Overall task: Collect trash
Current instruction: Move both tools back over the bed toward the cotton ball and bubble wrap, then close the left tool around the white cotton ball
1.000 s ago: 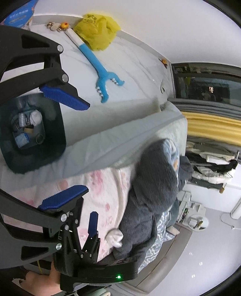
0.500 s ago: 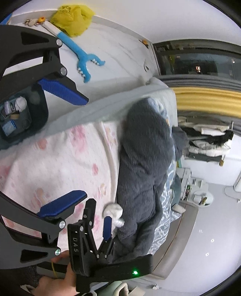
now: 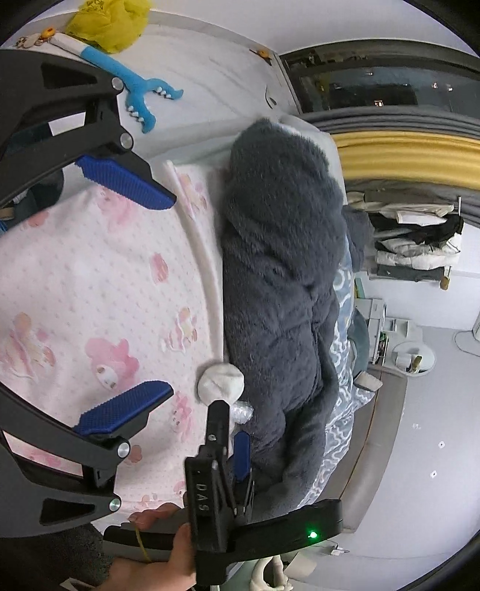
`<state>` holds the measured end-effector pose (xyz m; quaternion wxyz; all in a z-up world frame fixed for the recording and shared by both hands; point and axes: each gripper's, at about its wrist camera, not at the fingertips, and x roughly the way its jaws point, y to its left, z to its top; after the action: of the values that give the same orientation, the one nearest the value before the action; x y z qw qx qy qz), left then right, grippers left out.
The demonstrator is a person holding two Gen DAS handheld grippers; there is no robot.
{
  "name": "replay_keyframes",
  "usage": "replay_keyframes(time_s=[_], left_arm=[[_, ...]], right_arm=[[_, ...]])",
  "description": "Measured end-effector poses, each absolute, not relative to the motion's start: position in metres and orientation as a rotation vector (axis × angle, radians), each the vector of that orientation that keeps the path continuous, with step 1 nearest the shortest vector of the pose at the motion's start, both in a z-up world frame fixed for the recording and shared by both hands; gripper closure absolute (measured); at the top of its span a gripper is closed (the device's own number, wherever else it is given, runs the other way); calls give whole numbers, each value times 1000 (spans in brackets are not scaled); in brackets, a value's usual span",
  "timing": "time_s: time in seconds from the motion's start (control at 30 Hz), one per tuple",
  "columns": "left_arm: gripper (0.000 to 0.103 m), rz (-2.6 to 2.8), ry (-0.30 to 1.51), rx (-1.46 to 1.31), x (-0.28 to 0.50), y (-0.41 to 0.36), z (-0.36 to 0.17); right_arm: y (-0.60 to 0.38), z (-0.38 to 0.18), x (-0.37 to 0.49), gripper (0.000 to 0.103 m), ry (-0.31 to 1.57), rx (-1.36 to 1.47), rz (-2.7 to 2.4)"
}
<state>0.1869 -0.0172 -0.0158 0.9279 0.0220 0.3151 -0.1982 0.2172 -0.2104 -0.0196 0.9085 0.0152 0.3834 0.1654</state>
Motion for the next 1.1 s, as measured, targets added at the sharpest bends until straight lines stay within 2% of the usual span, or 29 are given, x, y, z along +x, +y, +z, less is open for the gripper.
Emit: replay_keyframes(time_s=[0.87,0.93,1.0,1.1], left_arm=[[9,-601,703,81,245,-140,-60],[9,-608,716,70,252,-146,-65],[9,-609,726,70,260,-153,-68],[10,-616,738,61,268,-159,-72]], right_arm=[[-314,-63,277,13,834,259,254],[-316,-67,281,16,842,276,258],[-319,-70,286,25,850,288,255],[-322,-73,291,27,856,307,264]])
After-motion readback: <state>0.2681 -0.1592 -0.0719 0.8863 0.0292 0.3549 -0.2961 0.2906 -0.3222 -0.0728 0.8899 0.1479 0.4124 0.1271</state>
